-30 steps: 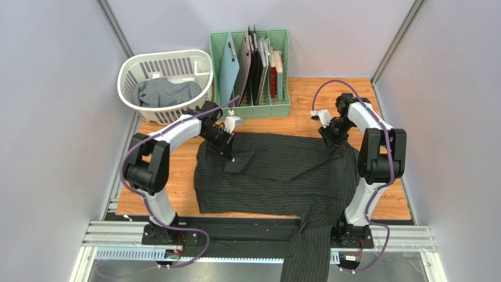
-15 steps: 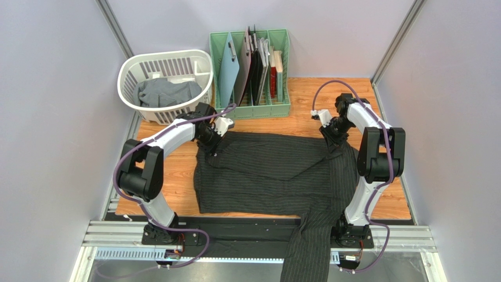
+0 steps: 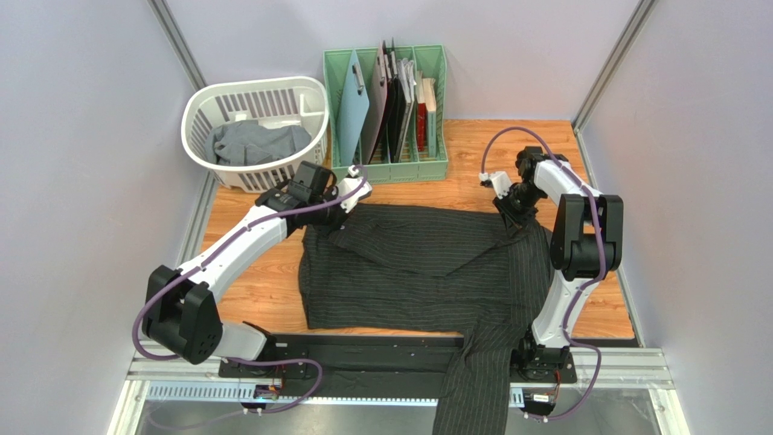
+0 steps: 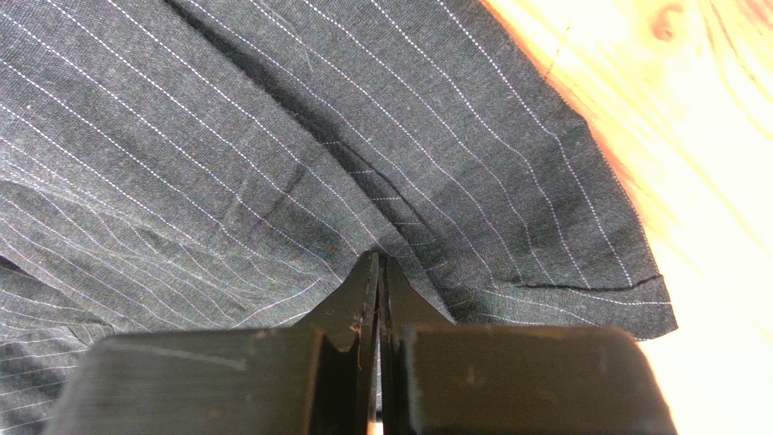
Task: Fold and stack the long sleeve shirts
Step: Fold the shirt
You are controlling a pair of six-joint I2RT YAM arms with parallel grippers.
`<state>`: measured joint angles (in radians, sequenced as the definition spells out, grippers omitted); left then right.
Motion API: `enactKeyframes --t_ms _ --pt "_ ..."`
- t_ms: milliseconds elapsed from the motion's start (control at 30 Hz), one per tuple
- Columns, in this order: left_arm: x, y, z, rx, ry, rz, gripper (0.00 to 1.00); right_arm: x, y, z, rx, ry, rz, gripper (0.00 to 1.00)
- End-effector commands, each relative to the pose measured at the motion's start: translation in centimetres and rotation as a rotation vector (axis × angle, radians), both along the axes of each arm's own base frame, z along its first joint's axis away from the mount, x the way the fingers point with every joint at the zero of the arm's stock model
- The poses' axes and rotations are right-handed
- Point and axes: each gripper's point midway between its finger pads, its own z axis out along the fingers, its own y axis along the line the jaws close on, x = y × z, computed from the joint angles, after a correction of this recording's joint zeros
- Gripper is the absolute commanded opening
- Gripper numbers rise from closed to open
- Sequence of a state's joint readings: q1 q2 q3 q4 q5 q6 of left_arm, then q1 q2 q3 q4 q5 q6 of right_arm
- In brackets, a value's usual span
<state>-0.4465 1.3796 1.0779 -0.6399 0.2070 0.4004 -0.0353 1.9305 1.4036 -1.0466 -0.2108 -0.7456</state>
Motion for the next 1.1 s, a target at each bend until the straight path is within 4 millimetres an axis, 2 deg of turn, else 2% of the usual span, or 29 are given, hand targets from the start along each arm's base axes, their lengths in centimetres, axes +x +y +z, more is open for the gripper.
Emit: enactKeyframes --t_ms 0,100,133,233,367,500,567,600,633,700,733,767,800,867,967,1067 --pt "0.2 0.7 -2.1 0.074 -0.019 -0.008 0.0 0.5 -0.4 0.0 -0.024 -0.021 -0.003 0.0" --pt "-0.3 1.1 -5.5 0.135 0.053 -0.04 0.0 0.5 -0.4 0.1 -0.024 -0.02 -0.003 0.0" --pt "-1.0 1.3 -7.1 0.156 0.117 -0.05 0.0 0.5 -0.5 0.1 -0.026 -0.02 -0.001 0.0" --pt "-2.2 0.4 -8.5 0.124 0.212 -0.078 0.0 0.6 -0.7 0.3 -0.04 -0.024 0.007 0.0" --pt "-3.3 -2.6 -7.4 0.009 0.26 -0.147 0.0 0.3 -0.9 0.6 -0.044 -0.027 0.014 0.0" --pt "-4.6 -5.0 -6.3 -0.031 0.269 -0.233 0.0 0.5 -0.5 1.2 -0.026 -0.034 0.017 0.0" --pt "-5.4 -6.0 -5.7 -0.067 0.28 -0.293 0.11 0.5 -0.5 1.3 -0.026 -0.033 0.015 0.0" --pt "-5.7 -6.1 -5.1 -0.081 0.274 -0.312 0.27 0.6 -0.4 1.4 -0.026 -0.034 0.017 0.0" --pt "-5.7 -6.1 -4.9 -0.087 0.263 -0.322 0.33 0.6 -0.5 1.4 -0.026 -0.037 0.015 0.0" --pt "-4.5 -5.8 -4.0 -0.126 0.23 -0.283 0.48 0.6 -0.4 1.5 -0.024 -0.037 0.017 0.0" --pt "-3.2 -4.7 -3.9 -0.149 0.237 -0.222 0.5 0.6 -0.4 1.5 -0.023 -0.037 0.015 0.0" --pt "-2.3 -4.5 -3.3 -0.173 0.24 -0.188 0.5 0.6 -0.4 1.5 -0.021 -0.036 0.015 0.0" --pt "-1.6 -3.9 -4.2 -0.154 0.27 -0.151 0.53 0.6 -0.4 1.4 -0.021 -0.034 0.015 0.0" --pt "0.1 -3.0 -4.4 -0.133 0.263 -0.1 0.53 0.6 -0.4 1.4 -0.021 -0.035 0.017 0.0" --pt "1.3 -2.3 -5.7 -0.093 0.276 -0.037 0.53 0.7 -0.4 1.4 -0.018 -0.034 0.015 0.0" --pt "1.5 -2.1 -7.3 -0.065 0.325 -0.005 0.53 0.7 -0.3 1.5 -0.015 -0.037 0.014 0.0"
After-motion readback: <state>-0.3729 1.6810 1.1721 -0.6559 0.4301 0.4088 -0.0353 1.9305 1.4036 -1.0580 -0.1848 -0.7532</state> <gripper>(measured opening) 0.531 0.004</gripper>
